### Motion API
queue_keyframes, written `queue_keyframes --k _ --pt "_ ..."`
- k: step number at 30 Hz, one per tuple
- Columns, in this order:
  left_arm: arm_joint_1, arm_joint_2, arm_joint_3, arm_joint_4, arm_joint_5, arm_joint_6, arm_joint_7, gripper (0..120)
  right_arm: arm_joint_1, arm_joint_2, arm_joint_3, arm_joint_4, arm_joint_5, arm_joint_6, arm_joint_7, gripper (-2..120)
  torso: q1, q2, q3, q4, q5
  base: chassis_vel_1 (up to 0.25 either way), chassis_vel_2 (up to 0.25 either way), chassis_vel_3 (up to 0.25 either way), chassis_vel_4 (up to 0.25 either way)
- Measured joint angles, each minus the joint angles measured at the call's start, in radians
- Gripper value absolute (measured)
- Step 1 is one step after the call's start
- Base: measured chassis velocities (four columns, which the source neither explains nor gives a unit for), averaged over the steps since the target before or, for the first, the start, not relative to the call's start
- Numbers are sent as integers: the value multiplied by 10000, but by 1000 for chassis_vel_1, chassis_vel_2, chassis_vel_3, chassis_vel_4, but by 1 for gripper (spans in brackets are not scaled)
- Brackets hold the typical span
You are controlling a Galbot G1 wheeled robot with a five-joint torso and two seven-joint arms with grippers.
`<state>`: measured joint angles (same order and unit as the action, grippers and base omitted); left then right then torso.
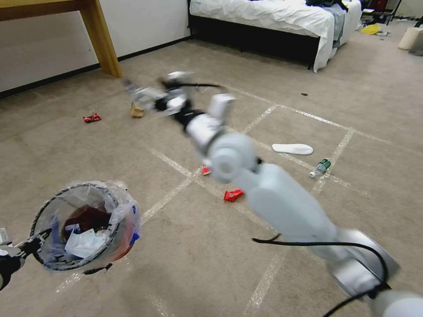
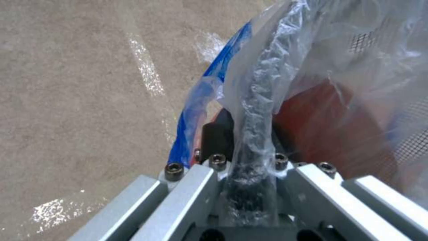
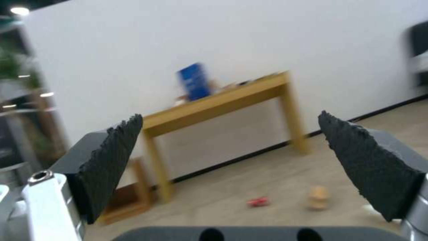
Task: Pick up the trash bin and place the garbage on the floor into it.
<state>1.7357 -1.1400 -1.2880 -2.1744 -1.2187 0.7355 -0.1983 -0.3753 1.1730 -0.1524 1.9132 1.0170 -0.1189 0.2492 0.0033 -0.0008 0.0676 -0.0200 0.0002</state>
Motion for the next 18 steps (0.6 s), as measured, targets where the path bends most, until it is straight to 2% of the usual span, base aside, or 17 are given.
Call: queue_keyframes --k 1,2,3,4,7,10,11,12,13,15,16,18 --pt "0 0 0 0 0 0 0 1 0 0 0 0 0 0 0 100 0 0 0 0 0 0 0 0 0" --pt "34 -85 -14 -58 89 0 31 1 -732 -872 883 518 -157 128 53 100 0 0 0 -5 2 0 0 0 0" --pt "34 -85 -14 -58 89 0 31 1 -732 -872 883 518 -157 128 53 100 0 0 0 -5 2 0 0 0 0" --pt "87 -142 -22 -113 187 1 103 1 -1212 -1372 1575 917 -199 178 97 100 0 0 0 -9 4 0 0 0 0" --pt "114 -163 -26 -142 230 0 136 1 -1508 -1646 2018 1155 -245 214 120 100 -1 0 -2 -9 2 0 0 0 0" --pt "214 -224 -95 -288 460 1 206 1 -3718 -2647 4773 2516 -646 563 30 100 -1 0 -3 -2 0 0 0 0 0" --pt "214 -224 -95 -288 460 1 206 1 -3718 -2647 4773 2516 -646 563 30 100 -1 0 -3 -2 0 0 0 0 0" --pt "268 -239 -120 -343 524 1 230 1 -4739 -2838 5741 3007 -816 653 25 100 0 0 -3 -5 -1 0 0 0 0" --pt "268 -239 -120 -343 524 1 230 1 -4739 -2838 5741 3007 -816 653 25 100 0 0 -3 -5 -1 0 0 0 0" --pt "363 -275 -205 -507 620 1 293 1 -6492 -2919 7255 3829 -1233 837 16 100 -1 1 -3 -6 1 0 0 0 0" --pt "363 -275 -205 -507 620 1 293 1 -6492 -2919 7255 3829 -1233 837 16 100 -1 1 -3 -6 1 0 0 0 0" --pt "446 -300 -262 -633 706 2 360 1 -8071 -2706 8230 4420 -2054 1067 47 100 -1 0 -3 -4 -3 0 0 0 0"
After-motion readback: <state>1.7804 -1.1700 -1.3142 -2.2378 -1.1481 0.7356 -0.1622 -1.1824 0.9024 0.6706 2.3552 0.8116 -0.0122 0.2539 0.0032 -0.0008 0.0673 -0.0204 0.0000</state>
